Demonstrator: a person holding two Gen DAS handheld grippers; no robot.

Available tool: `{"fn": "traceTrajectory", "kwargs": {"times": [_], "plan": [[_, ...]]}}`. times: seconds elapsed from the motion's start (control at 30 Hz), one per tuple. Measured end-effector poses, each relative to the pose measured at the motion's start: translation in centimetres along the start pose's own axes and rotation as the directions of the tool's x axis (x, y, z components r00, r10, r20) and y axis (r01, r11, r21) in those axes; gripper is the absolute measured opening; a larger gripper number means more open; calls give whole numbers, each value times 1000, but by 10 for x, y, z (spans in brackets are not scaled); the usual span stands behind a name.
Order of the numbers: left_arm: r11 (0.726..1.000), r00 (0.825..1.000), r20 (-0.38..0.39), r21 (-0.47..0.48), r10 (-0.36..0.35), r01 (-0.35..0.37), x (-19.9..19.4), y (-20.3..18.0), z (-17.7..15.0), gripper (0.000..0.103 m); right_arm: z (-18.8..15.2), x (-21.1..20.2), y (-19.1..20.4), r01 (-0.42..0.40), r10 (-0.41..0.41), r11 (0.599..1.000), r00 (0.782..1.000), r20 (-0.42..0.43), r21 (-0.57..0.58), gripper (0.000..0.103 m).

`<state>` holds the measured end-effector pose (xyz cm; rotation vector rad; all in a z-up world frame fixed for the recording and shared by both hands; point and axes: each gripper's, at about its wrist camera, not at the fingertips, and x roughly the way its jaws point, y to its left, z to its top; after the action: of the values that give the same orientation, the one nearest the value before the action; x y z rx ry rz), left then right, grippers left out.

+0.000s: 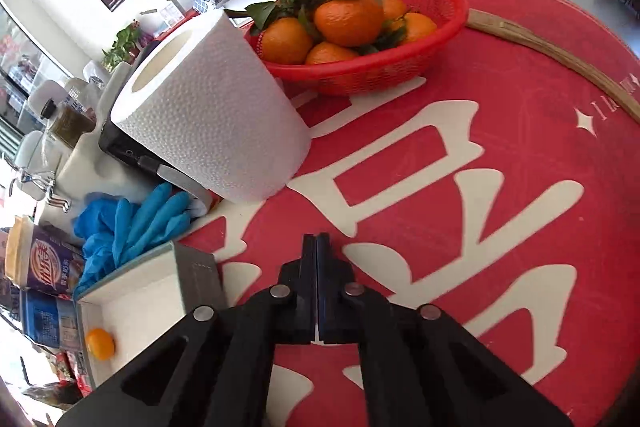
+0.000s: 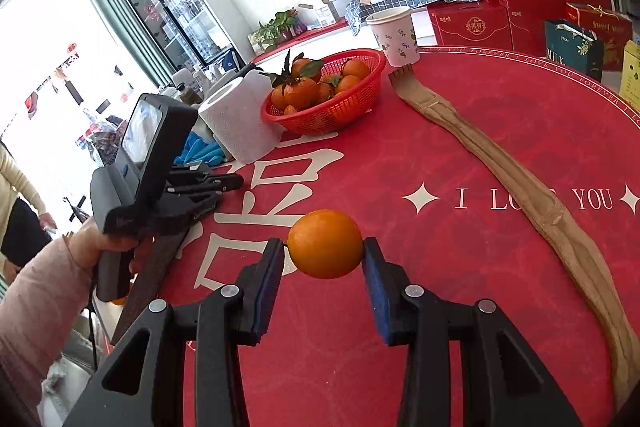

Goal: Organize fruits
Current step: 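Grasp a brown kiwi on the tablecloth with the left tool while the right tool holds the orange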

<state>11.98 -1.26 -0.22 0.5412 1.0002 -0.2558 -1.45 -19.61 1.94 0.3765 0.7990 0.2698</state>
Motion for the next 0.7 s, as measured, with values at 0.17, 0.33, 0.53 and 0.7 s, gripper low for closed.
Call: {"fn": "traceTrajectory", "kwargs": {"times": [0.17,0.33,0.53,0.7], "plan": [[999,998,49,-37,-36,38,-30,-5,-13,5,1,-7,0,-1,1,1000,1000,20,2,42],[998,997,83,-65,7,-2,-41,3,-18,78,2,-9,-4,0,0,1000,1000,24,15,42],[999,999,29,-36,-27,28,-33,-6,-38,79,1,-9,-5,10,-10,1000,1000,18,12,42],[993,998,45,-108,-47,52,-52,-20,-67,79,1,-9,-5,16,-16,1000,1000,14,7,42]]}}
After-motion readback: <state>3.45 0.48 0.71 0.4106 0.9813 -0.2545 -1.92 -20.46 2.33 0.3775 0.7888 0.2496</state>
